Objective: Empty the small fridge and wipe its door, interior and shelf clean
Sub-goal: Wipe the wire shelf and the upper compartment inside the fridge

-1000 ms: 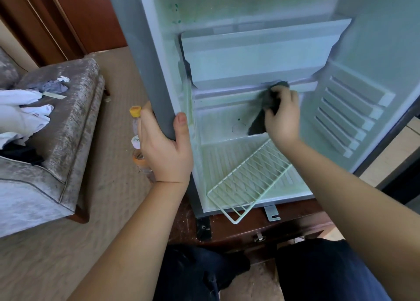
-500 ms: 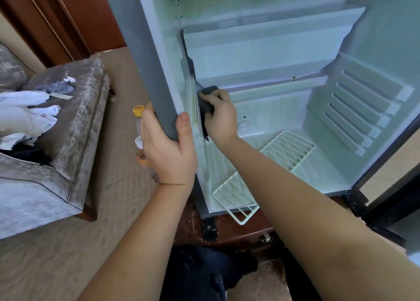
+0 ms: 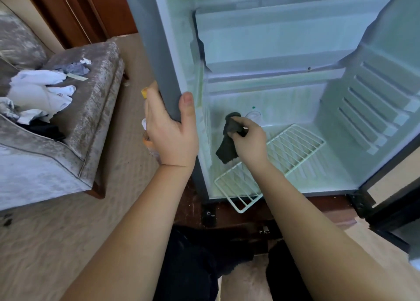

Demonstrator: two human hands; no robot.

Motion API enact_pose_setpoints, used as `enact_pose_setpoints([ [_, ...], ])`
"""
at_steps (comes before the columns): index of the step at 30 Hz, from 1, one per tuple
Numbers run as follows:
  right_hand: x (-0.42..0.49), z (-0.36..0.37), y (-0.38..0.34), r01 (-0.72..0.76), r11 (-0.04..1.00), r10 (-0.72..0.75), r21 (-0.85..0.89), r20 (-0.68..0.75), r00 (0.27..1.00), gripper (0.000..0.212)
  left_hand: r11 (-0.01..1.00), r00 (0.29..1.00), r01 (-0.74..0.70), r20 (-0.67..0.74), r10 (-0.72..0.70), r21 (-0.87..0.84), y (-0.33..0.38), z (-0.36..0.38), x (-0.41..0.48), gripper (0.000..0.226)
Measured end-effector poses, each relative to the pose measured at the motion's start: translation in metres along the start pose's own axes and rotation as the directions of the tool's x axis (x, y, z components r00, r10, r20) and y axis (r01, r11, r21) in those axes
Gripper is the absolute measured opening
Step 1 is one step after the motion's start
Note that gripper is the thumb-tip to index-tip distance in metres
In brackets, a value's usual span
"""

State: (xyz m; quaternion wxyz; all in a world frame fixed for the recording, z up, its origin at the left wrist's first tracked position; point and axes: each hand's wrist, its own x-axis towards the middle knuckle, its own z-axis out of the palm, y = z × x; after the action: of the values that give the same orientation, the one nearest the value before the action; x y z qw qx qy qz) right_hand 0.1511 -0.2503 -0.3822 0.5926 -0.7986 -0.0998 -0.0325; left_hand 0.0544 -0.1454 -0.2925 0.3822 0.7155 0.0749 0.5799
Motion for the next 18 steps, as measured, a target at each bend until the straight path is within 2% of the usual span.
enact_pose_setpoints([
  [2, 0.006, 0.005, -0.007, -0.087, 0.986, 0.092, 0.142, -0.026, 0.995, 0.031, 0.998, 0.999, 0.045, -0.003, -0.046, -0.038, 0.003, 0.0, 0.0, 0.042],
  [5, 0.013, 0.016, -0.015, -0.149, 0.917, 0.151, 0.369, 0.024, 0.988, 0.028, 0.984, 0.991, 0.112, 0.089, -0.1, -0.137, 0.005, -0.005, -0.005, 0.012],
  [8, 0.018, 0.028, -0.017, -0.169, 0.887, 0.164, 0.43, 0.049, 0.985, 0.035, 0.958, 0.963, 0.217, 0.2, -0.179, -0.187, -0.004, -0.017, -0.013, 0.023],
  [10, 0.022, 0.034, -0.018, -0.21, 0.854, 0.143, 0.475, 0.174, 0.974, 0.043, 0.955, 0.945, 0.262, 0.236, -0.225, -0.138, -0.012, -0.024, -0.022, 0.022],
  [12, 0.025, 0.038, -0.016, -0.293, 0.799, 0.11, 0.525, 0.353, 0.929, 0.055, 0.946, 0.924, 0.31, 0.264, -0.276, -0.095, -0.015, -0.027, -0.026, 0.017],
  [15, 0.033, 0.039, -0.01, -0.365, 0.814, 0.143, 0.451, 0.454, 0.879, 0.052, 0.931, 0.912, 0.348, 0.271, -0.309, -0.11, -0.017, -0.029, -0.028, 0.016],
  [18, 0.04, 0.04, 0.002, -0.326, 0.888, 0.17, 0.325, 0.427, 0.888, 0.047, 0.913, 0.897, 0.383, 0.29, -0.332, -0.138, -0.02, -0.029, -0.034, 0.017],
])
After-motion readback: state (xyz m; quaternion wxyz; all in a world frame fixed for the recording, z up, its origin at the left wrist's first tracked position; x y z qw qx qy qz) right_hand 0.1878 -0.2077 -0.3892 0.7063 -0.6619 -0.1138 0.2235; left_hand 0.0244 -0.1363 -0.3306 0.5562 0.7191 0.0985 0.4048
